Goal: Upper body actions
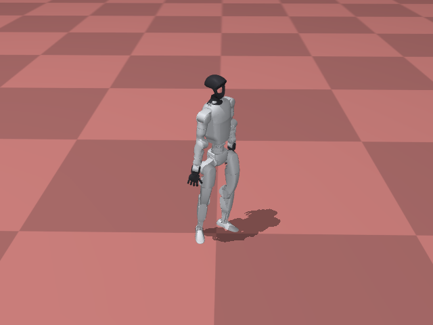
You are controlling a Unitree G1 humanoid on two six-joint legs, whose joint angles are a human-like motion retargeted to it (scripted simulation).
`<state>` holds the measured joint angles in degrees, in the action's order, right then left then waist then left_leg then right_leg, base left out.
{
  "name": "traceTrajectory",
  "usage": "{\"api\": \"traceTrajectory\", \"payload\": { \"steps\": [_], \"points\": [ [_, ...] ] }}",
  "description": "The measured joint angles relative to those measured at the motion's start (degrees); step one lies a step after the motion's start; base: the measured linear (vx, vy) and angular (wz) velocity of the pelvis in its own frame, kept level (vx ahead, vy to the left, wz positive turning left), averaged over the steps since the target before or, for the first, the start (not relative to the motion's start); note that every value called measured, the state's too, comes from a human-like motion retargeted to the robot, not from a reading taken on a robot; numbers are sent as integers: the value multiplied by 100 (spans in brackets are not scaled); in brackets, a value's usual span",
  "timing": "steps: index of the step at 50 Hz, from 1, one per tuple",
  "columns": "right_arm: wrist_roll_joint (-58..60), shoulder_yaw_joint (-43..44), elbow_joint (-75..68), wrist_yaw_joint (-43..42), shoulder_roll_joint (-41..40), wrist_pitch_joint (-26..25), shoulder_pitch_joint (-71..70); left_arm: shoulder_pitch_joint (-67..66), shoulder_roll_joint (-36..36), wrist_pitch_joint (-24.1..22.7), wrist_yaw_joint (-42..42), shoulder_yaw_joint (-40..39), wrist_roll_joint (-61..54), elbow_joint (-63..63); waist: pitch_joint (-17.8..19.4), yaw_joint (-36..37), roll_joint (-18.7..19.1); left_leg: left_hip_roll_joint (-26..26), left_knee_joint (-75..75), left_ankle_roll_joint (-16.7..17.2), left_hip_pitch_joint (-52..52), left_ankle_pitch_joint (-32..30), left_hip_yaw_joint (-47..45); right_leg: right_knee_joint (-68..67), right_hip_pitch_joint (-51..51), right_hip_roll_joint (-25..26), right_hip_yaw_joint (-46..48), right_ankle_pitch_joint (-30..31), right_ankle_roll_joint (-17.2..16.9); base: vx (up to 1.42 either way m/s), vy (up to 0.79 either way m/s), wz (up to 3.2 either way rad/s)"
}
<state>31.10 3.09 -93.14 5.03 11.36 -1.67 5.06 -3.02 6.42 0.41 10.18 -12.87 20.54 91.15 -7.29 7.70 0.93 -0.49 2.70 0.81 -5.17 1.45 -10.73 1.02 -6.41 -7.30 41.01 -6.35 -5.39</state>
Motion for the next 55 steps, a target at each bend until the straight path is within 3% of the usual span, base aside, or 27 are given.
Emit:
{"api": "traceTrajectory", "payload": {
  "steps": [10, 20, 55],
  "points": [
    [70, -47, 510, 177, 5, 258, -237, -188, 126, 72, -56, -197, 10, 235, 187, 344, -85, -143, 2, -3, 26, -90, 272, 59, -225, -39, 248, -34, -16, -1, 6, 22],
    [3, -146, 569, 242, -71, 312, -382, -312, 174, 174, -137, -345, -44, 470, 177, 233, -93, -133, -41, -16, 95, -60, 191, 77, -205, -11, 205, -10, -10, 1, -2, -6],
    [150, 53, 205, 249, -146, 14, -290, 253, -97, 30, 81, 98, -72, -46, -76, -847, 29, 210, -252, -4, 587, 332, -1228, -173, 525, 145, -1010, 220, 129, -5, -14, -37]
  ]
}}
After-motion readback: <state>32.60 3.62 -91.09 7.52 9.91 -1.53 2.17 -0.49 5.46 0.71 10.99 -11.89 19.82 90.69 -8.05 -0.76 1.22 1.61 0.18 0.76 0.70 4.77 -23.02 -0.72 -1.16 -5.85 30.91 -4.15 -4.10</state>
